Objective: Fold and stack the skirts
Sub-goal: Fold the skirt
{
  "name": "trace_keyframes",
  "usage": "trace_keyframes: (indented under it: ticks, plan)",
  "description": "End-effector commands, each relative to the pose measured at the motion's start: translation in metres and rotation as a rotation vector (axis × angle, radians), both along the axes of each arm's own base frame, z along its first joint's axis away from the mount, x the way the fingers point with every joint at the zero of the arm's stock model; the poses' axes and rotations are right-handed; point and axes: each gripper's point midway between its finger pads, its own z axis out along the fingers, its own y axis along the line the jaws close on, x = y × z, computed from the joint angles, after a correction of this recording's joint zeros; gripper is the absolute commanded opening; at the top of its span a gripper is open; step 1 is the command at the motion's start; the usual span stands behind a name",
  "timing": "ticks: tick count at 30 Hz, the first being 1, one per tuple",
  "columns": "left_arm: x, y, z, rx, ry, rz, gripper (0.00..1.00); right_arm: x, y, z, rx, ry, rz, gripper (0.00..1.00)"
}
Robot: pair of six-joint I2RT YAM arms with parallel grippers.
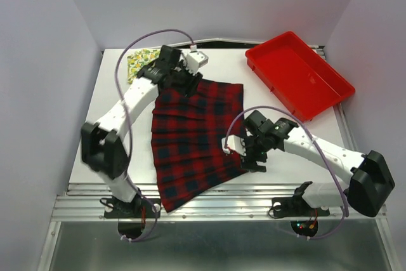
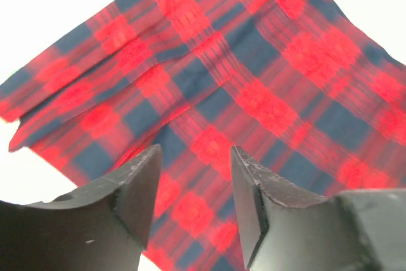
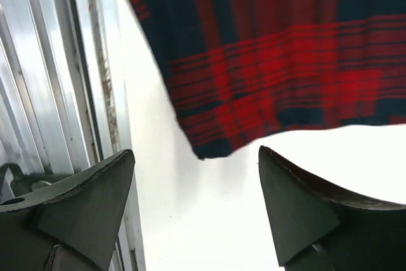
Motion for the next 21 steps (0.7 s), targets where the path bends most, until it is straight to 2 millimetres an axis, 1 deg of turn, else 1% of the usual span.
trace_keyframes:
  ticks: [1, 2, 3, 4, 5, 6, 7, 8, 9, 10, 11, 12, 13, 14, 15, 16, 17, 18, 20, 21]
  plan:
    - [-0.082, 0.036, 0.024, 0.001, -0.040, -0.082, 0.61, -0.004, -0.003, -0.019, -0.080, -0.067, 0.115, 0.84]
    - [-0.112, 0.050, 0.021, 0.013, -0.035, -0.097, 0.61, 0.000, -0.004, -0.027, -0.098, -0.093, 0.127, 0.84]
    - [-0.127, 0.056, 0.020, 0.032, -0.046, -0.141, 0.61, 0.001, -0.003, -0.030, -0.100, -0.107, 0.137, 0.85]
    - [-0.143, 0.061, 0.019, 0.033, -0.042, -0.169, 0.71, 0.003, -0.003, -0.033, -0.103, -0.122, 0.141, 0.85]
    - [-0.166, 0.071, 0.015, 0.044, -0.046, -0.192, 0.71, 0.003, 0.000, -0.038, -0.107, -0.131, 0.164, 0.85]
    - [-0.189, 0.081, 0.003, 0.082, 0.009, -0.225, 0.72, 0.003, -0.004, -0.045, -0.127, -0.133, 0.165, 0.84]
    - [-0.204, 0.088, -0.004, 0.109, 0.018, -0.260, 0.72, 0.004, -0.006, -0.050, -0.136, -0.139, 0.170, 0.84]
    - [-0.212, 0.099, -0.010, 0.160, 0.005, -0.293, 0.71, 0.008, -0.004, -0.053, -0.128, -0.166, 0.178, 0.82]
    - [-0.233, 0.113, -0.024, 0.206, 0.029, -0.312, 0.72, 0.005, -0.010, -0.063, -0.157, -0.167, 0.188, 0.77]
    - [-0.240, 0.122, -0.032, 0.247, 0.035, -0.326, 0.72, 0.006, -0.012, -0.067, -0.166, -0.175, 0.184, 0.72]
    - [-0.247, 0.138, -0.048, 0.326, 0.042, -0.340, 0.72, 0.011, -0.008, -0.069, -0.151, -0.198, 0.172, 0.68]
    - [-0.248, 0.144, -0.055, 0.360, 0.041, -0.331, 0.72, 0.012, -0.009, -0.073, -0.160, -0.198, 0.167, 0.61]
    - [-0.243, 0.151, -0.059, 0.397, 0.030, -0.302, 0.71, 0.013, -0.007, -0.074, -0.154, -0.201, 0.159, 0.56]
    - [-0.234, 0.150, -0.065, 0.403, 0.030, -0.264, 0.71, 0.016, -0.004, -0.074, -0.147, -0.205, 0.147, 0.51]
    - [-0.228, 0.152, -0.070, 0.422, 0.034, -0.245, 0.71, 0.017, -0.004, -0.076, -0.153, -0.205, 0.145, 0.44]
    - [-0.221, 0.153, -0.076, 0.443, 0.042, -0.222, 0.70, 0.019, -0.003, -0.077, -0.154, -0.208, 0.144, 0.41]
    - [-0.204, 0.156, -0.087, 0.492, 0.034, -0.183, 0.67, 0.020, -0.002, -0.077, -0.154, -0.211, 0.139, 0.37]
    - [-0.195, 0.156, -0.091, 0.508, 0.027, -0.162, 0.66, 0.021, -0.004, -0.078, -0.163, -0.215, 0.137, 0.30]
    - [-0.179, 0.149, -0.095, 0.507, 0.023, -0.148, 0.66, 0.020, -0.007, -0.080, -0.174, -0.212, 0.133, 0.24]
    - [-0.164, 0.142, -0.101, 0.500, 0.022, -0.136, 0.66, 0.017, -0.011, -0.083, -0.187, -0.205, 0.134, 0.19]
